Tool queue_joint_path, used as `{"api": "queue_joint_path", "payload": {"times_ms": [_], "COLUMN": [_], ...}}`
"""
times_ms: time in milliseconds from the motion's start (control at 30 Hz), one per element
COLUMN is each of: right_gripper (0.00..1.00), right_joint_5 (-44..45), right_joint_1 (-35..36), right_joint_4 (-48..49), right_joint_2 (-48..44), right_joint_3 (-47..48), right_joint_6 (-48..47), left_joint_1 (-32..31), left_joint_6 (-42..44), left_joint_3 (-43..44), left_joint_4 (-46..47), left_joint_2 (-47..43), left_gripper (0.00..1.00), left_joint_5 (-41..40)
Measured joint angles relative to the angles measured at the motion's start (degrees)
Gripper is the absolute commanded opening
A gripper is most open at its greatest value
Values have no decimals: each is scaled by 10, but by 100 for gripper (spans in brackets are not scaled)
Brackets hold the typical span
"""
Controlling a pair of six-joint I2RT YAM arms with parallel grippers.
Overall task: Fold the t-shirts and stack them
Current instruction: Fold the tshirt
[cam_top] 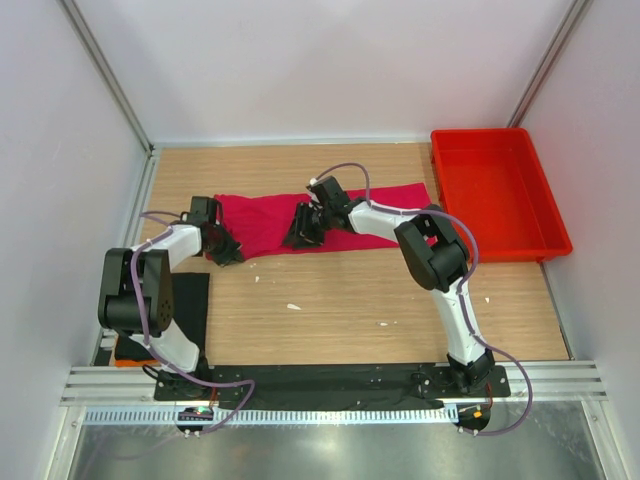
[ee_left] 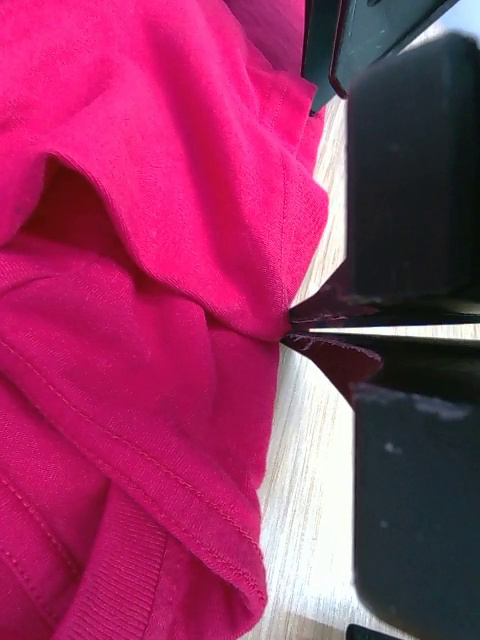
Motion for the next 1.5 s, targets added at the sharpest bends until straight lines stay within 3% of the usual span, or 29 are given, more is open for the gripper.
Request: {"api": "queue_joint_path", "payload": {"times_ms": [800,833,967,1000,1500], "right_gripper": [39,37,5,2,1], "right_joint_5": [1,0,0,0,0], "right_joint_1": [0,0,0,0,-18], "right_joint_4": [15,16,16,15,-20], "right_joint_2": [21,24,29,29,17], "right_joint_3": [12,14,18,18,4], "right_joint_6": [31,32,33,31,-1], "left_joint_1": [0,0,0,0,0], "left_joint_6": [1,1,1,1,1], "left_joint_3": [0,0,0,0,0], "left_joint_4": [-35,-35,-37,-37,-47], "left_joint_2": [-54,-56,-57,-57,-57], "left_gripper": [0,0,0,0,0], "left_joint_5": [10,11,12,13,22]}}
